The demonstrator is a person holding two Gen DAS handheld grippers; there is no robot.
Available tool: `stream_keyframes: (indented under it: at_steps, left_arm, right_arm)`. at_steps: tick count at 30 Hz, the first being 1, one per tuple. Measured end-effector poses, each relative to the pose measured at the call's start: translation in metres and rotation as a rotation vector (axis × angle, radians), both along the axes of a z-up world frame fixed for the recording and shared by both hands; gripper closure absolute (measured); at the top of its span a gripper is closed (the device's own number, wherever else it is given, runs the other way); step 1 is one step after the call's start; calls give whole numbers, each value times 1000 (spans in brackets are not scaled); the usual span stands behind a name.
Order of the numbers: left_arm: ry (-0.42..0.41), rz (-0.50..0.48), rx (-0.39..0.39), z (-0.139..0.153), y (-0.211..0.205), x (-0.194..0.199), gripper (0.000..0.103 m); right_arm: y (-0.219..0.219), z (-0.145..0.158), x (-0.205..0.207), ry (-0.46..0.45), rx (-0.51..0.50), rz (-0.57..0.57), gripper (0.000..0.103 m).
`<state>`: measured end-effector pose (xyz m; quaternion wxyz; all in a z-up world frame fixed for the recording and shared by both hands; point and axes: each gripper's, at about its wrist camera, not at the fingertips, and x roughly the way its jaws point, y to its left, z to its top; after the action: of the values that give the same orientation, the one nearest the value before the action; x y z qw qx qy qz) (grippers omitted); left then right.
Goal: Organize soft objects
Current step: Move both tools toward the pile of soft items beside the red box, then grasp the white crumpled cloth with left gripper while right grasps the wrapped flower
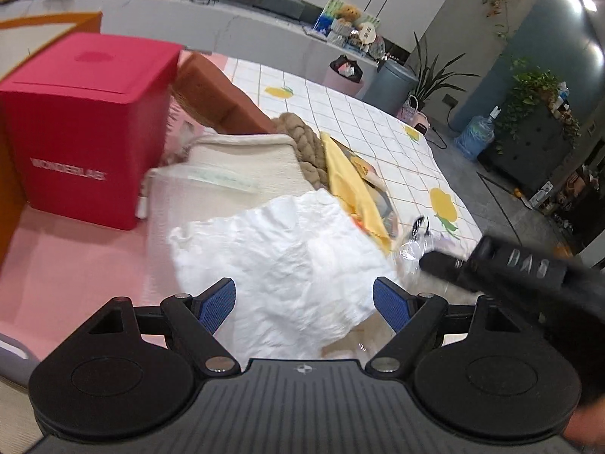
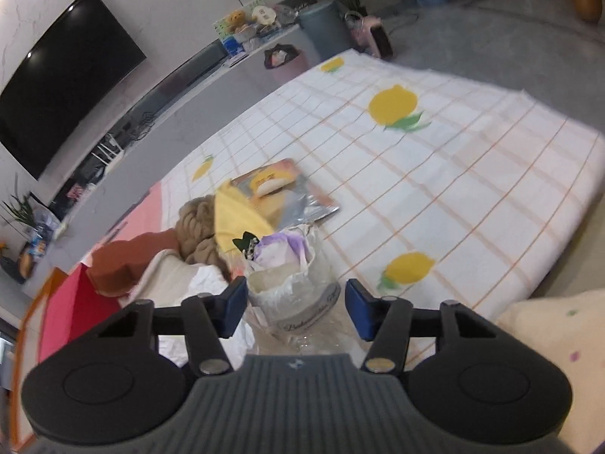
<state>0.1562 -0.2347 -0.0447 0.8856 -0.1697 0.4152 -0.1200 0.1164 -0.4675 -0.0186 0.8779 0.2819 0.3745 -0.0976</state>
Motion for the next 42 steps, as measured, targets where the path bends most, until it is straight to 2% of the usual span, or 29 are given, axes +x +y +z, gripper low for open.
stream_keyframes:
  at_steps: [3, 5, 8, 10, 12, 15, 16, 17, 20, 24, 26, 28, 31, 32, 35, 37, 39, 40, 42]
  left_arm:
    - [33, -3, 42, -8, -15, 12, 7]
    - [46, 28, 72, -15, -20, 16, 9]
    - [77, 93, 83, -27, -17, 22, 22]
    - [93, 108, 127, -32, -16, 22, 53]
    - [78, 99, 192, -32, -17, 18, 75]
    - [88, 76, 154, -27, -6, 7, 85]
    - [97, 66, 136, -23, -2, 2, 95]
    - [97, 44, 112, -19, 4, -2, 96]
    - [61, -45, 79, -4, 16, -15, 96]
    - [-1, -103, 159, 20, 34, -31, 96]
    - [-18, -126, 220, 30, 46, -35, 96]
    - [-15, -153, 334, 36, 56, -37, 96]
    - [-40, -125, 447, 43, 71, -34, 96]
    - [-41, -131, 460, 43, 74, -32, 96]
    - [10, -153, 467, 30, 68, -21, 81]
    - [3, -181, 532, 17, 59, -21, 50]
    - [-25, -199, 617, 3, 47, -24, 31]
    - [-38, -220, 644, -3, 40, -26, 29]
    - [-46, -277, 647, -11, 36, -30, 29]
  right_arm:
    - [3, 3, -2, 21, -74, -6, 48]
    - [-2, 1, -3, 26, -52, -14, 48]
    - [-7, -2, -5, 35, 0, -17, 47]
    - [-8, -3, -6, 41, 16, -17, 47]
    - [-7, -3, -6, 50, 14, -17, 47]
    - [-7, -3, -7, 57, 3, -22, 46]
    - [-7, -3, -8, 58, 3, -21, 46]
    - [-7, -3, -8, 58, 5, -20, 46]
    - [-7, -2, -9, 63, 6, -24, 46]
    - [-6, -2, -9, 66, 4, -23, 46]
    - [-6, -1, -9, 69, 2, -23, 46]
    - [-5, -1, -10, 71, 1, -23, 46]
    - [-5, -1, -10, 74, 0, -23, 46]
    - [-4, -1, -10, 76, 0, -19, 46]
    - [-1, -2, -10, 81, -3, -12, 46]
    - [1, -2, -9, 87, -3, -4, 46]
    - [2, -3, -10, 90, 0, 0, 43]
    - [2, -4, -10, 94, 1, 1, 42]
    - [1, -5, -11, 96, 3, -2, 42]
